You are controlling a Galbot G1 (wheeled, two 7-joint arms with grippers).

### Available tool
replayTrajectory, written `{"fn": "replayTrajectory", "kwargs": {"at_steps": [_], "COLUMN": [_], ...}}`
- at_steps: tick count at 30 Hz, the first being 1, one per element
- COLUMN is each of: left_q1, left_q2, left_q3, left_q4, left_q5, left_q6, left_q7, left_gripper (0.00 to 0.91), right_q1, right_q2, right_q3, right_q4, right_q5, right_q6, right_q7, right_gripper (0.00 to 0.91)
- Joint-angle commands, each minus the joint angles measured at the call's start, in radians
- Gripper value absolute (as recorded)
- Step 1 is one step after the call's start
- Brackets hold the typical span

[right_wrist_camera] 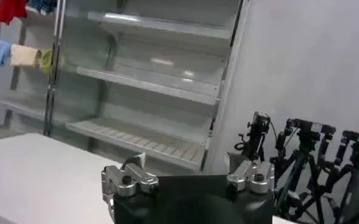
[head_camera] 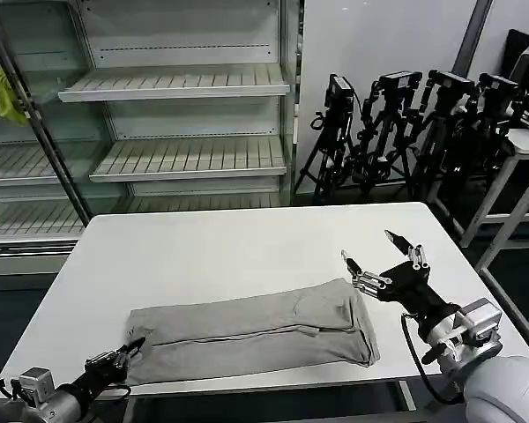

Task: Fold and organize the clothes.

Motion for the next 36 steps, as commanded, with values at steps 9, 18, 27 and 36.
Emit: {"fn": "replayTrajectory", "kwargs": {"at_steps": [9, 18, 27, 36], "left_q1": [0.054, 0.092, 0.133, -0.061], "left_q2": [0.136, 0.218, 0.256, 0.156], "left_q3": [-0.226, -0.401, -0.482, -0.238], "left_q4": [0.05, 0.112, 0.063, -0.122], "left_q5": [-0.026, -0.029, -0.121, -0.207], "left_q6": [0.007, 0.011, 0.029, 0.059], "left_q7": [-0.017, -0.024, -0.034, -0.071], "left_gripper": [0.05, 0.05, 0.05, 0.05], "right_q1": [0.074, 0.146, 0.163, 0.128], "right_q2": [0.017, 0.04, 0.056, 0.014], "right_q3": [-0.078, -0.17, -0.192, -0.099], "right_q4": [-0.024, -0.066, -0.097, -0.152], "right_q5": [-0.002, -0.008, -0.017, -0.03], "right_q6": [0.015, 0.018, 0.048, 0.092], "right_q7": [-0.005, -0.005, -0.008, -0.009], "right_gripper": [0.907, 0.907, 0.907, 0.907]}}
